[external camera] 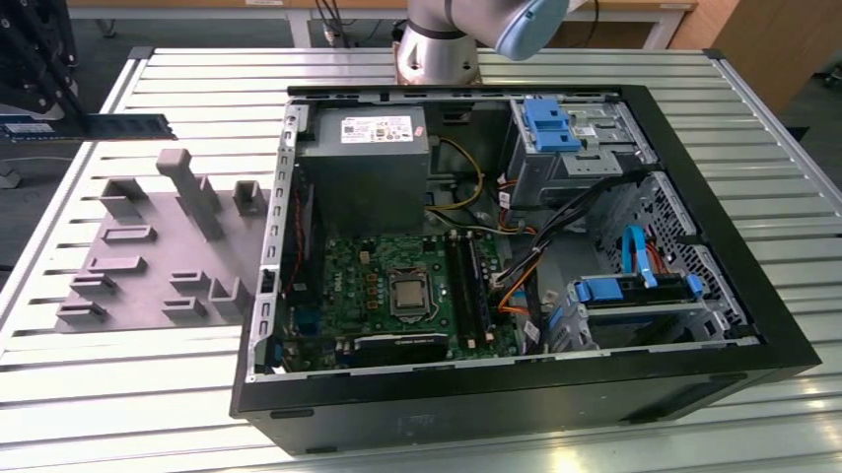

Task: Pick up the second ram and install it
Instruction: 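Pick up the second ram and move it above second insertion slot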

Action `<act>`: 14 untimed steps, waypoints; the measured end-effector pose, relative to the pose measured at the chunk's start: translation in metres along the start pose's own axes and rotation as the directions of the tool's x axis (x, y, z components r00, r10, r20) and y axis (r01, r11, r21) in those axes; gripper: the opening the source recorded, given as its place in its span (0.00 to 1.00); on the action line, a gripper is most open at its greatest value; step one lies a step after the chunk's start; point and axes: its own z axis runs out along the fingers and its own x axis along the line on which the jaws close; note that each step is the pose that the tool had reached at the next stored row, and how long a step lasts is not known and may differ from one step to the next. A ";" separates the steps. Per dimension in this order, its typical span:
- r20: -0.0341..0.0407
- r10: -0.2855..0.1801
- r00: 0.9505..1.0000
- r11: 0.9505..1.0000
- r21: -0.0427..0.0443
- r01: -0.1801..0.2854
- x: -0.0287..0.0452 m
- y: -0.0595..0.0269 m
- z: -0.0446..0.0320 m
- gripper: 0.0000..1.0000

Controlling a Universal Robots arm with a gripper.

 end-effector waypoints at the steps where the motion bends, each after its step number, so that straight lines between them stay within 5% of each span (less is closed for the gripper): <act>1: 0.000 0.000 1.000 1.000 0.000 0.000 0.0000 -0.0007 0.0000 0.14; 14: 0.000 0.000 1.000 1.000 0.000 0.000 -0.0002 -0.0054 -0.0001 0.14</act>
